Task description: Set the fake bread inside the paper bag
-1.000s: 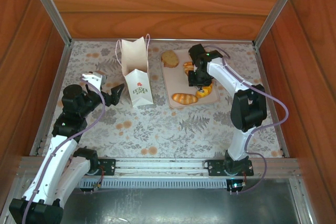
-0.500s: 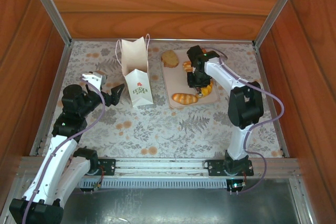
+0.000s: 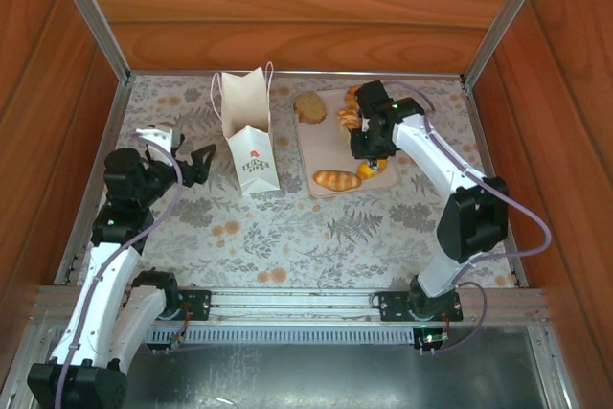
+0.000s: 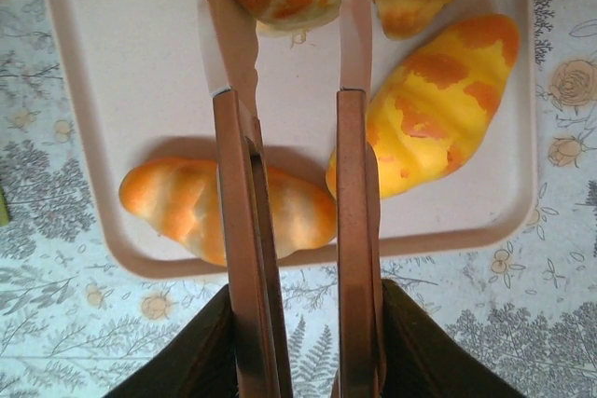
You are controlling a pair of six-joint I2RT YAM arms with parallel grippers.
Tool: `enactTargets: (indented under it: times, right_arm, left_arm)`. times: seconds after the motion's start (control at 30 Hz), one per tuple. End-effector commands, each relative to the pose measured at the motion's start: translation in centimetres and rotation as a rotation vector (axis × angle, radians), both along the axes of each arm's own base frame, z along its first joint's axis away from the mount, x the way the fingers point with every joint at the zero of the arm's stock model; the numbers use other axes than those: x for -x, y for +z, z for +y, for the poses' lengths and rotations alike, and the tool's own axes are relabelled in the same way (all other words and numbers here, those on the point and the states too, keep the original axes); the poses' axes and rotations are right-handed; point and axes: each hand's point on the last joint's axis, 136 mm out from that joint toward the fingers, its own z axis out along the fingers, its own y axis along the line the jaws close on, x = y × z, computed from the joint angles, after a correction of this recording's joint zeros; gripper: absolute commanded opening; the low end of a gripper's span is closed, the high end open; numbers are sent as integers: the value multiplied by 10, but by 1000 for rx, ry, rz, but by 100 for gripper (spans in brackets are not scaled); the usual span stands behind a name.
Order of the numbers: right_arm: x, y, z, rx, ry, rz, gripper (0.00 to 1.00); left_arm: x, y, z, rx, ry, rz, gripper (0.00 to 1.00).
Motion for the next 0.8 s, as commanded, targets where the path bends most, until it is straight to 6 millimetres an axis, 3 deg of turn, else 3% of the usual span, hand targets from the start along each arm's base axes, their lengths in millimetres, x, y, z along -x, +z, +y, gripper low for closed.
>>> enactTargets:
  times: [0.0,0.23,0.37,0.57,0.77]
  right_arm:
    - [4,33,0,-66,-1,-86,17]
    - [26,100,5,-199,29,-247,16]
    - [39,139,12,-290,59,-344,16]
    - [58,193,27,-378,140,-449,16]
    - [75,242,47,-442,230,-545,16]
  left_arm:
    - [-3,27,7,88,32,-5,87]
    - [-10,68,-4,227,-12,82,76]
    - [-16,82,-8,275,-18,175,71]
    - [-29,83,-21,269,-20,244,68]
    - [-49,67,-37,173,-15,311,67]
